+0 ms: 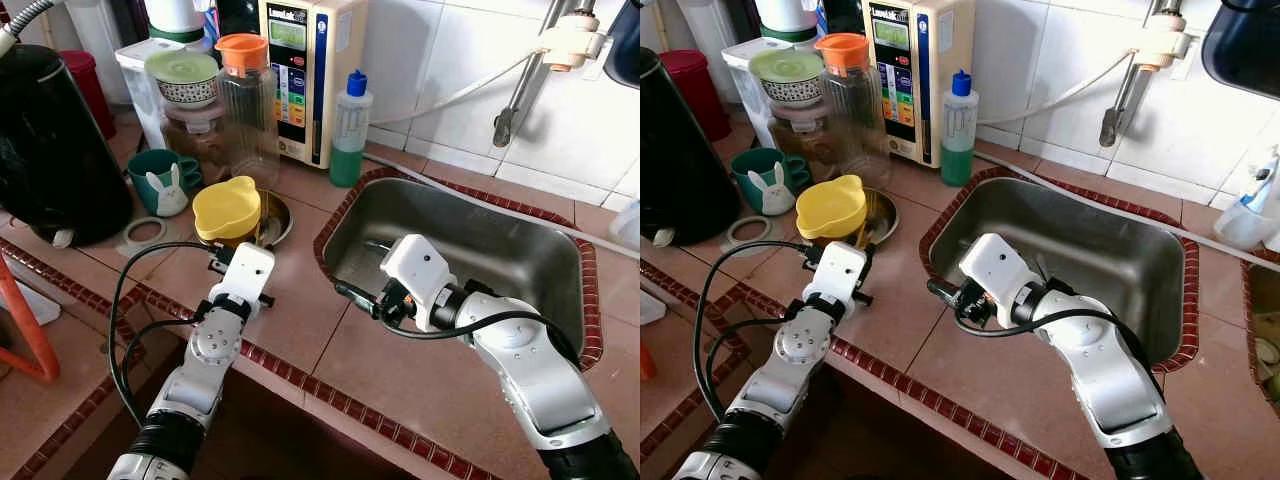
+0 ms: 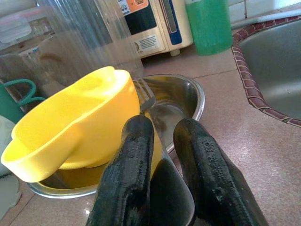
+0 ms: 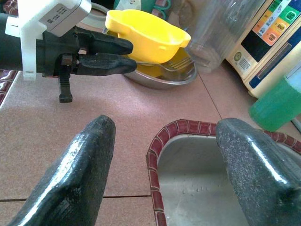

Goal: Kitchen organization

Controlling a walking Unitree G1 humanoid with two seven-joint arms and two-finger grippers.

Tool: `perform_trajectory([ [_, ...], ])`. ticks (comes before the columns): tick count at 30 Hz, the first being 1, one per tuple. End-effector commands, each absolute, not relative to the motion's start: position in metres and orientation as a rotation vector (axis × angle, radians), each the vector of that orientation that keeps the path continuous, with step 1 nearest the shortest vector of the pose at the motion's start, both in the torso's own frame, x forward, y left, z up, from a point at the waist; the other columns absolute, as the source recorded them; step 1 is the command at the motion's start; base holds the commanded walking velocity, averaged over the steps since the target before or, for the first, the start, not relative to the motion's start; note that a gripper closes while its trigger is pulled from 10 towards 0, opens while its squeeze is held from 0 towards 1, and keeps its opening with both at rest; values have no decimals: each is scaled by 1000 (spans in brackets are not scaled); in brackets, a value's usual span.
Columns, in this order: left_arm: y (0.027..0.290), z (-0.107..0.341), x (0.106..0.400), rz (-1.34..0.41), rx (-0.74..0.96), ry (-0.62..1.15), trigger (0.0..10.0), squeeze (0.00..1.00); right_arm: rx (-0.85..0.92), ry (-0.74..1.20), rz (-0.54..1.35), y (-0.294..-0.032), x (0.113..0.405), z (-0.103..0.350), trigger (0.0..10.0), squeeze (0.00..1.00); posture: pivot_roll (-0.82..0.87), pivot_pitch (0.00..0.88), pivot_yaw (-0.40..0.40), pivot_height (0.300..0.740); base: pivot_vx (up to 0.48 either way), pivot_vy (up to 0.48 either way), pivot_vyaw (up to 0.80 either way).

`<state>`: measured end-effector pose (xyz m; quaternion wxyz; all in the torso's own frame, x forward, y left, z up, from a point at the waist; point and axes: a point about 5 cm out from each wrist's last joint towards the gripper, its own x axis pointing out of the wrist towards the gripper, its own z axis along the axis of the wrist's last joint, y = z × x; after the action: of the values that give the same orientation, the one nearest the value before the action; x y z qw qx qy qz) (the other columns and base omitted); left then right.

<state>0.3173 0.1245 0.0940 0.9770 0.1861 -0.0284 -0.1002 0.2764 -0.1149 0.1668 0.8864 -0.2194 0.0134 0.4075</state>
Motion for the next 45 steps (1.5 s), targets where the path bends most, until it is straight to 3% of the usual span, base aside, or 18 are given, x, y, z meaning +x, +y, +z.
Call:
perform_trajectory([
  [1,125,94,318,-197,376,-60,0,0,-464,20,848,-116,275,170,10000,0,88,4,5,740,0,0,0],
  [17,118,106,321,-202,359,-109,0,0,-465,15,842,-116,276,171,10000,0,89,4,4,740,0,0,0],
  [28,114,141,322,-184,372,-294,0,0,-440,7,809,-119,278,170,10000,0,91,6,6,740,0,0,0],
  [32,101,161,320,-246,352,-385,0,0,-315,-8,744,-123,285,176,10000,0,93,6,2,740,0,0,0],
  [33,89,171,318,-305,298,-409,0,0,-178,-20,682,-128,293,182,10000,0,99,6,-2,740,0,0,0],
  [38,67,185,315,-429,169,-401,0,0,-14,-29,577,-140,304,186,10000,0,102,7,-4,740,0,0,0],
  [45,66,186,313,-441,157,-398,0,0,6,-29,566,-140,304,186,10000,0,102,7,-4,740,0,0,0],
])
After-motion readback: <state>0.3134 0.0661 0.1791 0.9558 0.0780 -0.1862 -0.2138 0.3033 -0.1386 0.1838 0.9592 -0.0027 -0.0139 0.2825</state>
